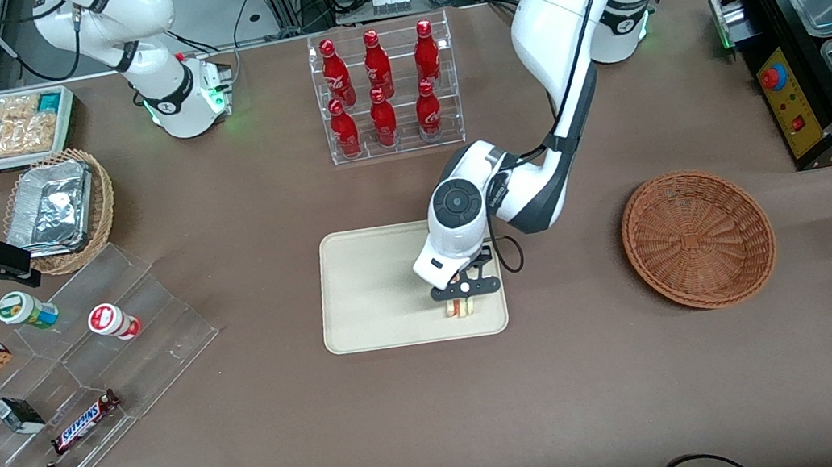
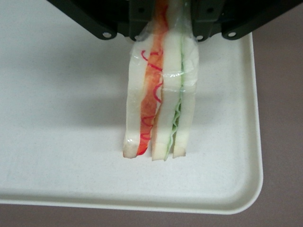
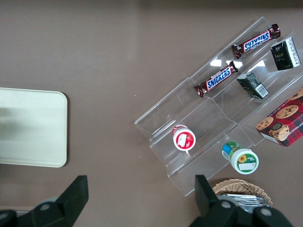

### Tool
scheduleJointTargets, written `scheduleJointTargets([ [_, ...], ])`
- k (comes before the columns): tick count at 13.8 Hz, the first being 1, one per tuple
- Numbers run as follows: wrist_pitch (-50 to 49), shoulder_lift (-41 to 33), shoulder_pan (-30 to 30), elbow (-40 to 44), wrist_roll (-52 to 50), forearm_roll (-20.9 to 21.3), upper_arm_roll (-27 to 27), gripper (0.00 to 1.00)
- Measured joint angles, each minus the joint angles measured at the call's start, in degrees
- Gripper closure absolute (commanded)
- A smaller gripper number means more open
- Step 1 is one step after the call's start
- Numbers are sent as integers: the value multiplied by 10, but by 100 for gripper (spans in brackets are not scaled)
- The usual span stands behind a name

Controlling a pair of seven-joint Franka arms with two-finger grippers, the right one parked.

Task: Place sandwich from basket to tray
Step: 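Lower the sandwich onto the tray and open the left gripper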

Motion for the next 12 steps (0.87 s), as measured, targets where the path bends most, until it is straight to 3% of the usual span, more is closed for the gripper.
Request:
scheduleJointTargets([
  [1,-2,0,0,0,0,0,0,66],
  [3,-6,0,0,1,-1,0,0,38],
  [4,-7,0,0,1,-1,0,1,18],
  [6,-9,0,0,1,-4,0,5,0],
  [9,-13,-5,1,10,-40,-1,12,0],
  [12,-108,-64,27,22,-46,0,20,0],
])
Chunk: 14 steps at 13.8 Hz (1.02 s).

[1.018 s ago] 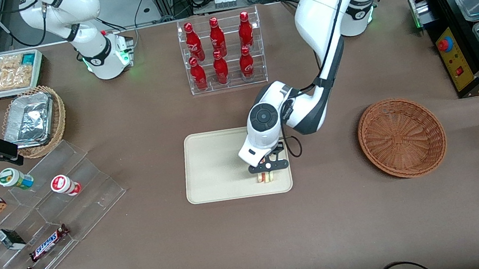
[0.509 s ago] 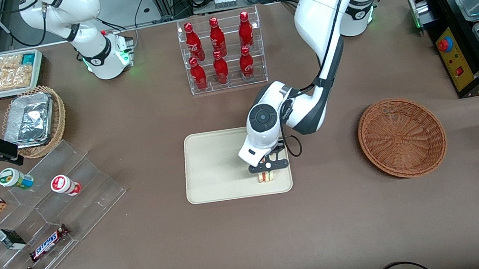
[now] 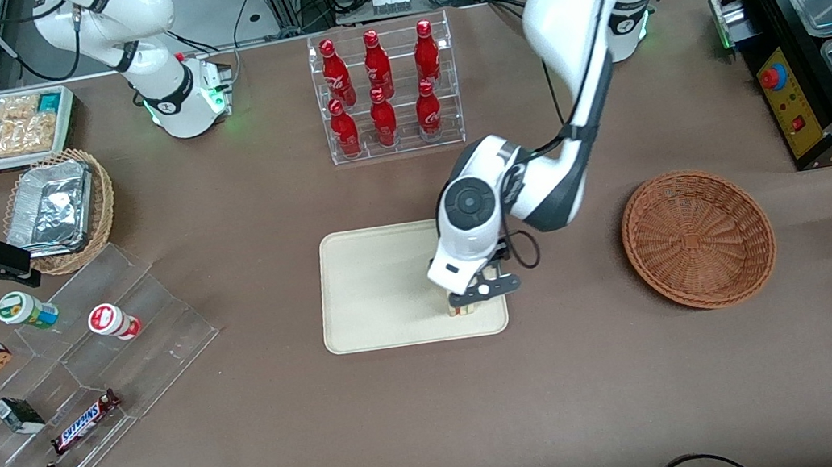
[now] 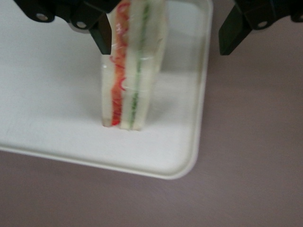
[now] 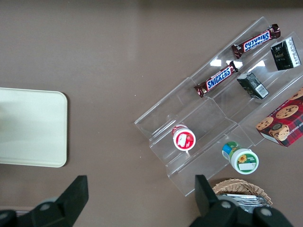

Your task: Place sandwich from basket to tray

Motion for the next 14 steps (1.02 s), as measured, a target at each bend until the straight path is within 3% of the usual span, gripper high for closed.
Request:
scheduleJointTargets([
  [6,-174,-154,118,-2,92,1,5,0],
  [11,-209,-234,217,-50,255,9,6,0],
  [14,-231,-274,247,-71,283,29,6,0],
])
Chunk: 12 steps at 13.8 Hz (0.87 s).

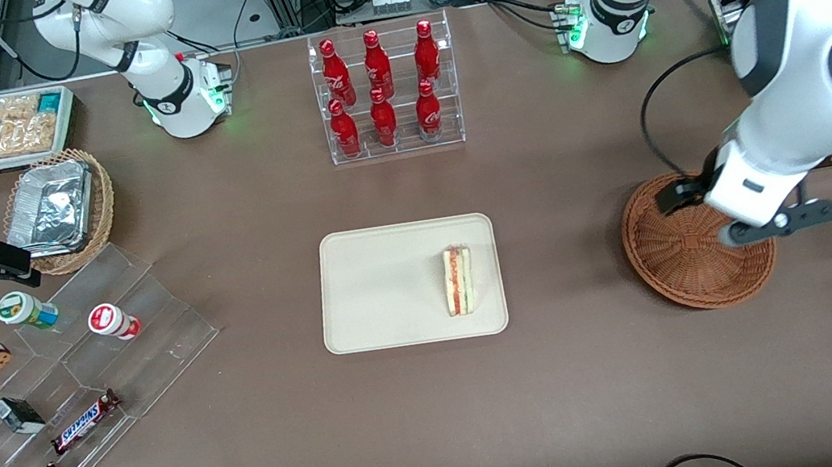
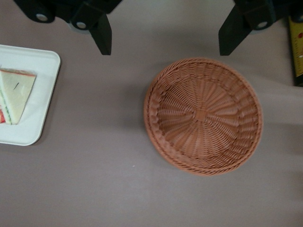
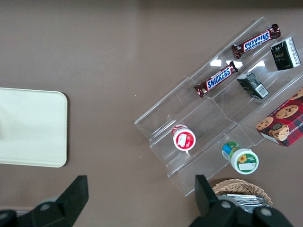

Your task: Place sandwich from basket to tray

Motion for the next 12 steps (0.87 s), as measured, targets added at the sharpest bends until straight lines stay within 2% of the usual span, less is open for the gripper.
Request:
scheduleJointTargets([
  [12,-109,-138,67,-2,72,1,-13,0],
])
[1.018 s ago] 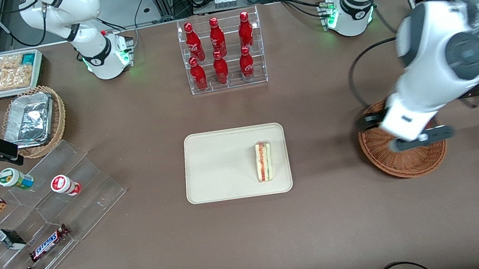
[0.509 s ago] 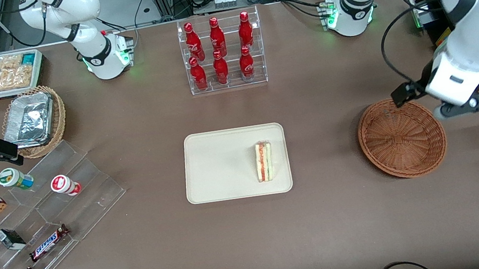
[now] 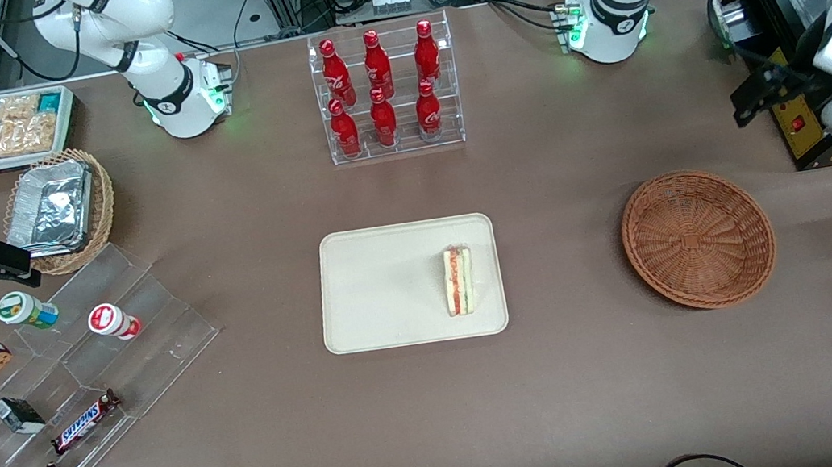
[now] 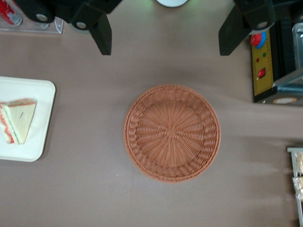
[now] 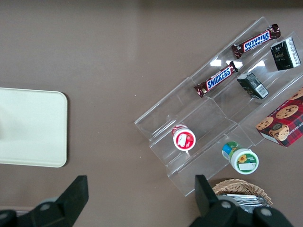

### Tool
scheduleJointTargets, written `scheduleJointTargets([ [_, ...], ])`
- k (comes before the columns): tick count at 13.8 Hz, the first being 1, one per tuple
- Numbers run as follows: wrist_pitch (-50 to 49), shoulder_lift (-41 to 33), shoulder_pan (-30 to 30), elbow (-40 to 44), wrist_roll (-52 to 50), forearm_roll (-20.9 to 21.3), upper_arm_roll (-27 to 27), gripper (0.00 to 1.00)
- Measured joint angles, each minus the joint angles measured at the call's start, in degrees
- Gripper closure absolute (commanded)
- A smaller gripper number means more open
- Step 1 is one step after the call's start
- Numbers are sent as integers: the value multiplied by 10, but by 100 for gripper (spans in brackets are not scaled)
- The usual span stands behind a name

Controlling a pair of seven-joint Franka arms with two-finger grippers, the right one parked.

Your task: Place sandwich from basket to tray

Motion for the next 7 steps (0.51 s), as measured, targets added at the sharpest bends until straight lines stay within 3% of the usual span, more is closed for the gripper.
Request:
scheduleJointTargets([
  [7,-12,-6,6,-4,0,0,-17,0],
])
